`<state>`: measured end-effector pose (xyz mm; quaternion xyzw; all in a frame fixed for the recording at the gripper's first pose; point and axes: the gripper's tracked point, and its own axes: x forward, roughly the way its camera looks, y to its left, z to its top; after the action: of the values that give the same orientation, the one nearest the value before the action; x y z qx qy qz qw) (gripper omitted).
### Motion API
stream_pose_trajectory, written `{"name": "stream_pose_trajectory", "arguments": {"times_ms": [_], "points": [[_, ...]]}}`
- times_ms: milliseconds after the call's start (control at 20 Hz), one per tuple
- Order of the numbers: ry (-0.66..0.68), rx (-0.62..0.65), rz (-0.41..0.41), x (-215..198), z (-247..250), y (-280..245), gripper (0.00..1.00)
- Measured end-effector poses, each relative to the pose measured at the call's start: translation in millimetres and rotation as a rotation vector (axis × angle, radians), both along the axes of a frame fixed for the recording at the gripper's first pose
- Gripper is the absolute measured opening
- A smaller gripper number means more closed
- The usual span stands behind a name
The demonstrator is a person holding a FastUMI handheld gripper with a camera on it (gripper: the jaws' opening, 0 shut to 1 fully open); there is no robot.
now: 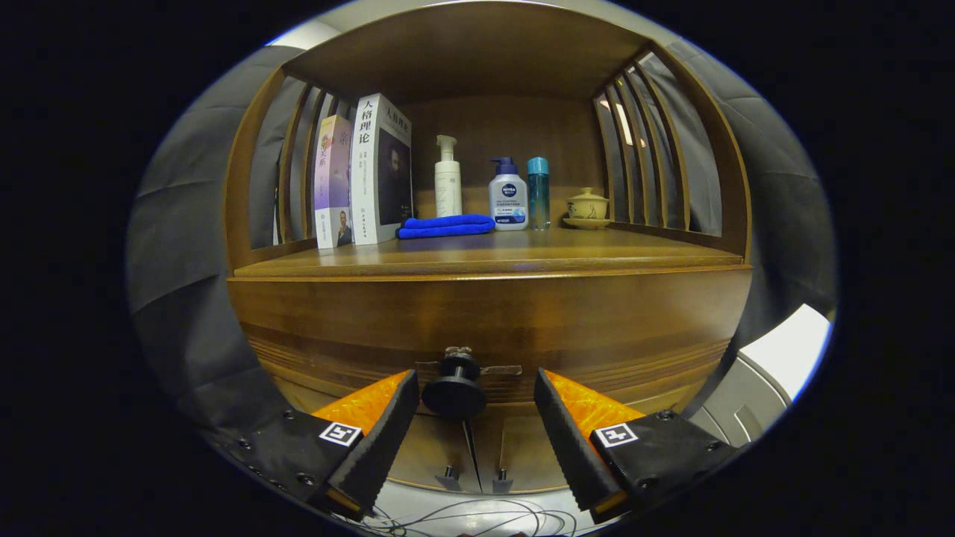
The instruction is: Pull open the drawer, take out the items inside it, and place them on the countertop above the cabinet.
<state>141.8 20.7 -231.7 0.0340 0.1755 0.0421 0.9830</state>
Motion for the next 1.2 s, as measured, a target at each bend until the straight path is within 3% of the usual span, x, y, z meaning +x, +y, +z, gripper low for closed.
{"name": "stream_pose_trajectory", "arguments": {"times_ms": [200,400,500,650,1200], "points": [[-0.006,0.01,0.033,4.1,-2.2,7.2,0.93],[-0.007,-0.043,0.059,5.6,-2.6,14.9,0.46],[0.014,-0.024,0.048,2.6,-2.6,15.2,0.46],[0.015,0.009,0.033,8.2,-6.1,17.3,0.27],[-0.013,-0.012,0.003,-8.5,-4.8,15.2,0.27]]}}
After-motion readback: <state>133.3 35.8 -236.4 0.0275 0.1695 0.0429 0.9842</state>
